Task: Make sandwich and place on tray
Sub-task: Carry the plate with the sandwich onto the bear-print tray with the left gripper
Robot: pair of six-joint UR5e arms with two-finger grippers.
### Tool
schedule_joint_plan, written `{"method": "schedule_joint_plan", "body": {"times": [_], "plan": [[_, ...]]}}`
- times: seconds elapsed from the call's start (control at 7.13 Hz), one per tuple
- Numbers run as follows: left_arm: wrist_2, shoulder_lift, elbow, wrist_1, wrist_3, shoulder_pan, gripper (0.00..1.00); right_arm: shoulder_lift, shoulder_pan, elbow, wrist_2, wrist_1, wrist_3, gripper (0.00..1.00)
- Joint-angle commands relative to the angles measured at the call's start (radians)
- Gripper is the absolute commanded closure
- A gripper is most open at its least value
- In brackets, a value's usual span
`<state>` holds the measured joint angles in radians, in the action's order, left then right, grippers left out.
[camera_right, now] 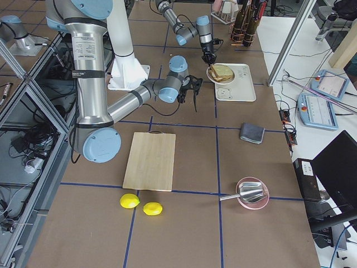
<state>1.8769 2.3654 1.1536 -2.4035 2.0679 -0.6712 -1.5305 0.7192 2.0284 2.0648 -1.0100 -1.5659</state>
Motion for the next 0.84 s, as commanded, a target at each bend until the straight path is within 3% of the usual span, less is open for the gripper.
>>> {"method": "schedule_joint_plan", "body": {"times": [0.0,0.42,0.7], "plan": [[-0.016,0.037,-0.080,-0.041,0.001,-0.002,1.00,0.000,-0.001,0.001,0.000,0.002,-0.002,0.00],[-0.019,0.055,-0.121,-0.066,0.000,-0.001,1.00,0.000,-0.003,0.001,0.000,0.002,-0.005,0.00],[-0.036,0.057,-0.123,-0.066,0.000,-0.001,0.86,0.000,-0.001,0.003,0.000,0.002,-0.008,0.00]]}}
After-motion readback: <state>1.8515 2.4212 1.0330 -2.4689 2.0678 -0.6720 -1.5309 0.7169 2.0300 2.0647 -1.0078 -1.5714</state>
